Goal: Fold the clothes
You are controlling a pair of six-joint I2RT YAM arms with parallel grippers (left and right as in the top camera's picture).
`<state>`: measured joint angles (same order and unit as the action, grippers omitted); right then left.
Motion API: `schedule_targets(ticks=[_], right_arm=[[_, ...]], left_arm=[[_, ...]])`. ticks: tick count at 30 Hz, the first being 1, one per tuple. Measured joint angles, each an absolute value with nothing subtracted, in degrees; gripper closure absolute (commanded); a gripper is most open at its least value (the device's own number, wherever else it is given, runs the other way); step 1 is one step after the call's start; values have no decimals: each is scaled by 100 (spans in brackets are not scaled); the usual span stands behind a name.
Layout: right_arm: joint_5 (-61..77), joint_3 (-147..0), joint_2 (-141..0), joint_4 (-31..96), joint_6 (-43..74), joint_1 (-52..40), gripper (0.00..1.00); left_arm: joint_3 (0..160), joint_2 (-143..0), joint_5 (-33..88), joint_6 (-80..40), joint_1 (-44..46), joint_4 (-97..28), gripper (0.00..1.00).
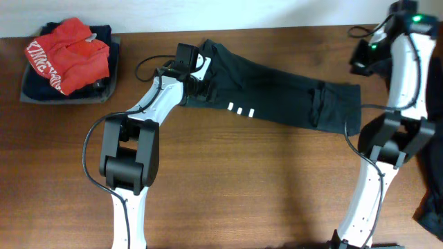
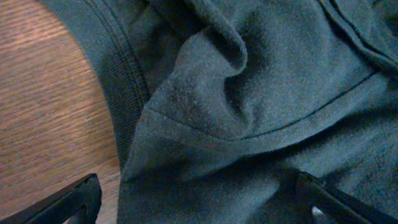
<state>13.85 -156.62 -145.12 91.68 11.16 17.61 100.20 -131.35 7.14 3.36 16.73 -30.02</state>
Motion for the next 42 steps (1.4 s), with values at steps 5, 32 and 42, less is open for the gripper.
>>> schedule_targets(ticks=[5,32,42], right_arm=[[1212,-15745,-14195,9640,871,1704,96],[1076,-12239,-14247,7808,755,963,96],[1190,-12608,-14243,8101,757,742,88]], left_arm=[[10020,-13135,711,336,1673,-3002,1],[10020,-13135,711,333,1673,-3004,1],[10020,-13135,711,333,1673,-3004,1]])
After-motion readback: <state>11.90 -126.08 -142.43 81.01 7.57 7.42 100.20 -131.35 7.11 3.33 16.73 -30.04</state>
